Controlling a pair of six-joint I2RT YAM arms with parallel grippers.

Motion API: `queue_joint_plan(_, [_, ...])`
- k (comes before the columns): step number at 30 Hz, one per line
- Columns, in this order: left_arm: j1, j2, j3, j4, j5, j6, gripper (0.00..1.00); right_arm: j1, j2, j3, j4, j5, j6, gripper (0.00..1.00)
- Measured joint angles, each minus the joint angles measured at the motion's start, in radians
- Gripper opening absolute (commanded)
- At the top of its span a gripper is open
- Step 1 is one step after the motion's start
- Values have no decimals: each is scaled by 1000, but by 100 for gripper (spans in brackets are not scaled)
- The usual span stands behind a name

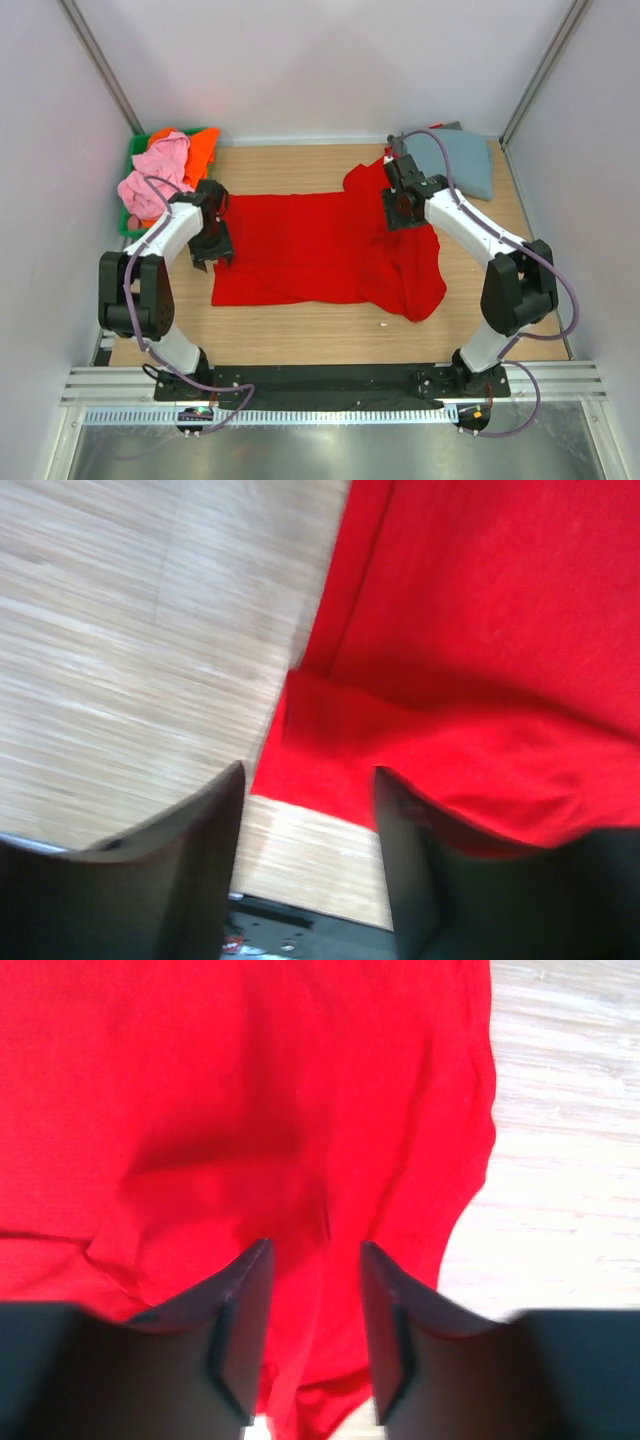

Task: Fold and stack the t-shirts
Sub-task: Fold the tshirt

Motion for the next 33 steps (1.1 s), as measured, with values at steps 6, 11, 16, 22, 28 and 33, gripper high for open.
queue_joint_plan(6, [7, -3, 99, -22, -34, -6, 78, -8, 121, 158, -31, 30, 0, 60])
queue_joint_plan(11, [7, -111, 114, -56, -72, -11, 84, -8, 99, 213, -57, 82, 18, 71])
queue_joint_plan(16, [8, -337, 15, -51, -71, -60, 85, -10, -93, 92, -74, 131, 90, 87])
queue_joint_plan(22, [9, -555, -283, -3, 33, -198, 84, -14, -461, -174, -76, 106, 237, 89])
queue_joint_plan(28, [4, -631, -450, 50, 81, -349, 82, -16, -637, -317, -55, -16, 364, 91])
queue_joint_plan(33, [4, -660, -529, 144, 65, -437, 79, -16, -679, -378, -45, -94, 412, 91])
